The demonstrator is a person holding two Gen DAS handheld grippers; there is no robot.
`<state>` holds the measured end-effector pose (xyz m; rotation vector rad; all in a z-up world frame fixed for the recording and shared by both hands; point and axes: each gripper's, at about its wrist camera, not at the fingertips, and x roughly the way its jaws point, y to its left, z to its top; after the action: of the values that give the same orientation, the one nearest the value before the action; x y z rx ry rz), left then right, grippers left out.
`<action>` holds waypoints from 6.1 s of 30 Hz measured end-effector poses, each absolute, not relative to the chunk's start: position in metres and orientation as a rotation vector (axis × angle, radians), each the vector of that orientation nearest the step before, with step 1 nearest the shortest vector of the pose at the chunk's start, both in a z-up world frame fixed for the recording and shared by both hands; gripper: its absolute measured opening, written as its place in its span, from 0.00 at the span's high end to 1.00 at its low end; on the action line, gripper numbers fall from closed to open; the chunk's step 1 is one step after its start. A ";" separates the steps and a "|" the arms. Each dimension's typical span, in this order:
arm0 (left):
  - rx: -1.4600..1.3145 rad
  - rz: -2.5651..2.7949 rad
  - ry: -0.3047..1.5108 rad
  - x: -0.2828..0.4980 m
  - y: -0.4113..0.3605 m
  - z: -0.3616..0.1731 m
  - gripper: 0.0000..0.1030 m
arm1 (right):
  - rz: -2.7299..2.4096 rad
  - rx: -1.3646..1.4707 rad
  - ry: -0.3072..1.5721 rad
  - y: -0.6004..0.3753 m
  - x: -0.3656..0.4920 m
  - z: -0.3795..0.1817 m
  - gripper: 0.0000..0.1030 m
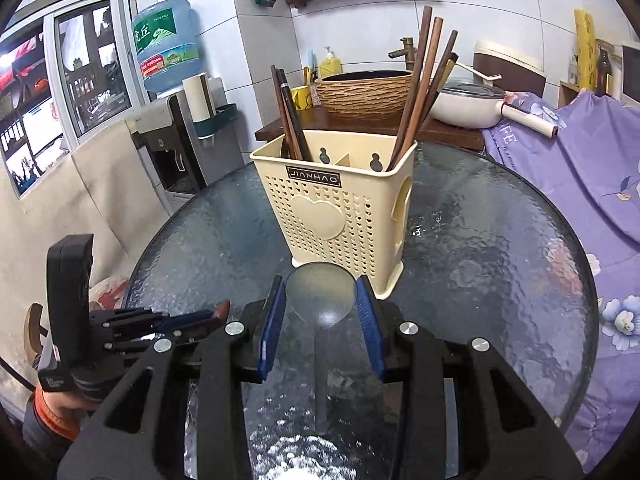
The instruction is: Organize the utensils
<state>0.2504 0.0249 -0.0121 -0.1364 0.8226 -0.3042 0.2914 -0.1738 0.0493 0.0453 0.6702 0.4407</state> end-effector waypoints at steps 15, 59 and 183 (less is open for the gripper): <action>-0.127 -0.346 0.697 0.224 0.018 0.033 0.86 | 0.444 0.050 0.653 -0.184 0.275 0.059 0.64; -0.064 -0.424 0.470 0.268 0.004 0.171 0.87 | 0.486 0.077 0.477 -0.181 0.300 0.140 0.64; -0.139 -0.236 0.305 -0.006 0.037 0.010 0.06 | 0.320 -0.003 0.183 -0.209 0.005 0.004 0.06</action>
<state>-0.0062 0.0367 0.0103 -0.1388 0.3052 -0.2359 0.0050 -0.2090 0.0044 -0.0029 0.1833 0.3199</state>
